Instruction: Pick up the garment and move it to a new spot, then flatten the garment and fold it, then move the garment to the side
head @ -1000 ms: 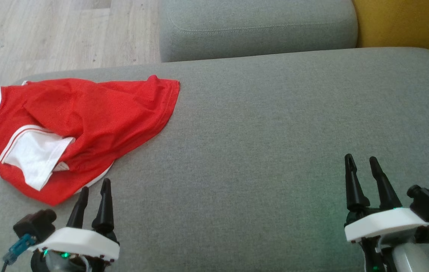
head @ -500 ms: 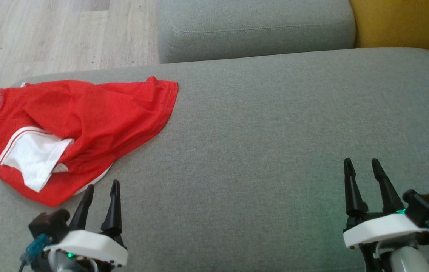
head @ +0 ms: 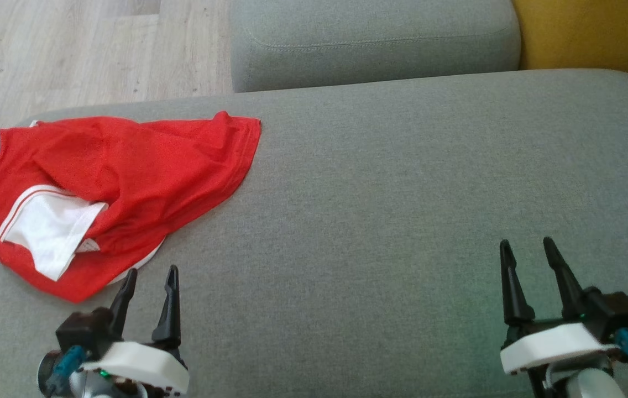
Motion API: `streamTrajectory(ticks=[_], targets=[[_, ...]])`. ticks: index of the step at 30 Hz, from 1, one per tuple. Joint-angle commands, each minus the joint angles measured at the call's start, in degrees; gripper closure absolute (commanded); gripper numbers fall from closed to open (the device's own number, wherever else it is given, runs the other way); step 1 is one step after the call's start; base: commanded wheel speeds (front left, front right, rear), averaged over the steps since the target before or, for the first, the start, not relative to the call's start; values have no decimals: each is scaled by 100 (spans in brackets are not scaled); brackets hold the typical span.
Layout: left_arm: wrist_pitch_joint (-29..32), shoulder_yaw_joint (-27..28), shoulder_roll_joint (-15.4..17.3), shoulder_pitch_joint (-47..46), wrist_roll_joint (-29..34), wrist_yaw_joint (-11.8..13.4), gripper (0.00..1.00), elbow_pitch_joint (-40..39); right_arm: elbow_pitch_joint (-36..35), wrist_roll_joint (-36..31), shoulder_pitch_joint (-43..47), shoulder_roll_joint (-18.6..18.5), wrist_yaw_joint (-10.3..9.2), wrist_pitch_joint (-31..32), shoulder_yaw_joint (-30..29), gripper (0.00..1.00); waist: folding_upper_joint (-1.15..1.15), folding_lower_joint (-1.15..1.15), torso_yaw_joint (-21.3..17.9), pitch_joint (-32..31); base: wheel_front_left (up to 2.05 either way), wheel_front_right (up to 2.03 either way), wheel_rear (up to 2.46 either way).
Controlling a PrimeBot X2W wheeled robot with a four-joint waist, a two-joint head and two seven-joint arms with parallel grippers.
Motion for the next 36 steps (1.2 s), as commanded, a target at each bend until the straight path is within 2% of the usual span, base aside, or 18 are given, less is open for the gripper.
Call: streamTrajectory(ticks=[1,12,29,36], targets=[[-102,166,79,-104,199,36,0,-172,-136,-214,-90,-22,-4,-103,85,0,0,0,1,1,0,0,0],[-280,272,23,-24,768,-20,0,0,-57,-858,30,-16,-4,-284,-117,0,0,0,6,-18,0,0,0],[-280,429,-69,-82,567,-105,0,157,63,-661,39,-14,-4,-284,-174,0,0,0,-15,6,0,0,0],[-280,410,-79,-114,585,-122,0,189,69,-657,40,-14,-4,-284,-180,0,0,0,128,5,0,0,0]])
